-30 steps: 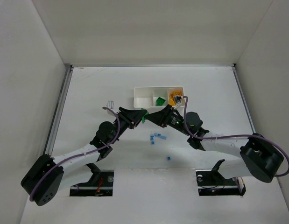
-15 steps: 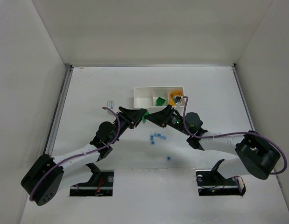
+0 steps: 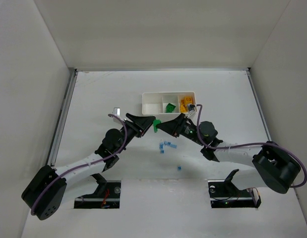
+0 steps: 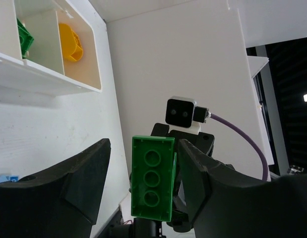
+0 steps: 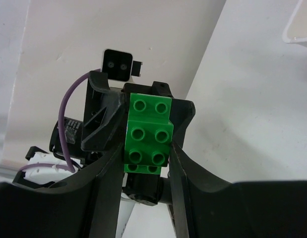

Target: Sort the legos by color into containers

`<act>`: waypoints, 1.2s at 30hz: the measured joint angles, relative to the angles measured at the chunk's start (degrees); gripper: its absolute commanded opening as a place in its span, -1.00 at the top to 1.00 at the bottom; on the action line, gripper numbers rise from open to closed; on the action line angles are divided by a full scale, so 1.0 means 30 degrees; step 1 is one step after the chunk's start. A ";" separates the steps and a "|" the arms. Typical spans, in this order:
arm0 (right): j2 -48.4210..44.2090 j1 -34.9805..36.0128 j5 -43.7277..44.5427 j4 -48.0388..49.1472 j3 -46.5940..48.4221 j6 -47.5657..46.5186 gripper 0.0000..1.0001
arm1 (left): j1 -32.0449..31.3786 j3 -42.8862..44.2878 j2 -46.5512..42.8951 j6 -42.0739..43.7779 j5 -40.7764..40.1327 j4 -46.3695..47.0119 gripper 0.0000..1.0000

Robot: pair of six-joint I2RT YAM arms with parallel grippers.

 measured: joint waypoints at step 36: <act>0.1421 -0.0051 -0.0656 0.1231 -0.0393 0.1020 0.39 | -0.0117 0.0015 0.1319 0.0648 -0.0488 0.0903 0.37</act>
